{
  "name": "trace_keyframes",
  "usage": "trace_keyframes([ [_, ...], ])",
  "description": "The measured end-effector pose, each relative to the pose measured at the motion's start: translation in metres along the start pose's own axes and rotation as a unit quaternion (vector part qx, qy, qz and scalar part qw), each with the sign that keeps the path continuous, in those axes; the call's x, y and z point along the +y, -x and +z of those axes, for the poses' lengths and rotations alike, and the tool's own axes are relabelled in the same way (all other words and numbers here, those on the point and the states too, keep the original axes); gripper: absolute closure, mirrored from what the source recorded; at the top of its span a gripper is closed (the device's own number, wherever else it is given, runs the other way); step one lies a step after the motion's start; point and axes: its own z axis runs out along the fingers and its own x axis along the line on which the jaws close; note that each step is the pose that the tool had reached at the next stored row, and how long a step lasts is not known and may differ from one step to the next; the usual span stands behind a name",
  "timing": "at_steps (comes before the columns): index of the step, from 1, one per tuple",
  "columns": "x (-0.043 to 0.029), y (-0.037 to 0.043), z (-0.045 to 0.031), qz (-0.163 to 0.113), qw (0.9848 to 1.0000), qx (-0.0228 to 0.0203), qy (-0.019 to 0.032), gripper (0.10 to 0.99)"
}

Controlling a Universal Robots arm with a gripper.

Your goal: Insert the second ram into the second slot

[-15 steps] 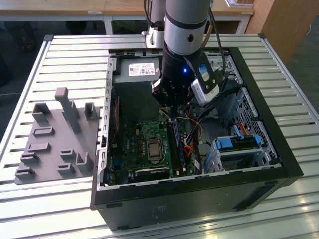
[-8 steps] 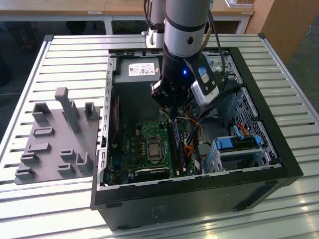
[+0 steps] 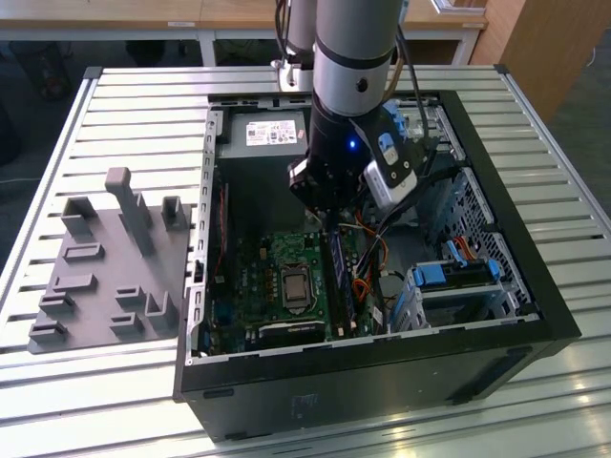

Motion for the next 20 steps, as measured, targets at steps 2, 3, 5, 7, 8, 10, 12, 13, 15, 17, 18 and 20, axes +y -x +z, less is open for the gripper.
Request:
trace_keyframes([
  [2, -0.0001, 0.0, 0.0022, 0.0, 1.0, 0.0, 0.0001, 0.949],
  [3, -0.0001, 0.0, 0.0031, 0.0, 1.0, 0.0, 0.0, 0.949],
  [5, -0.0002, -0.0003, 0.0056, 0.0, 1.0, 0.0, 0.0, 0.949],
  [7, -0.0002, -0.0009, 0.0086, 0.001, 1.0, 0.0, 0.0, 0.949],
  [8, -0.0002, -0.0011, 0.0096, 0.001, 1.0, 0.0, 0.0001, 0.949],
  [10, -0.0003, -0.0012, 0.0109, 0.001, 1.0, 0.0002, 0.0, 0.949],
  [12, -0.0003, -0.0012, 0.0122, 0.001, 1.0, 0.0009, 0.0001, 0.949],
  [13, -0.0003, -0.0012, 0.013, 0.001, 1.0, 0.0013, 0.0001, 0.949],
  [15, -0.0004, -0.0013, 0.0157, 0.001, 1.0, 0.0022, 0.0002, 0.949],
  [17, -0.0005, -0.0013, 0.0189, 0.001, 1.0, 0.0026, 0.0002, 0.949],
  [18, -0.0005, -0.0013, 0.0203, 0.001, 1.0, 0.0026, 0.0002, 0.949],
  [20, -0.0007, -0.0013, 0.0231, 0.004, 1.0, 0.0028, 0.0002, 0.949],
])
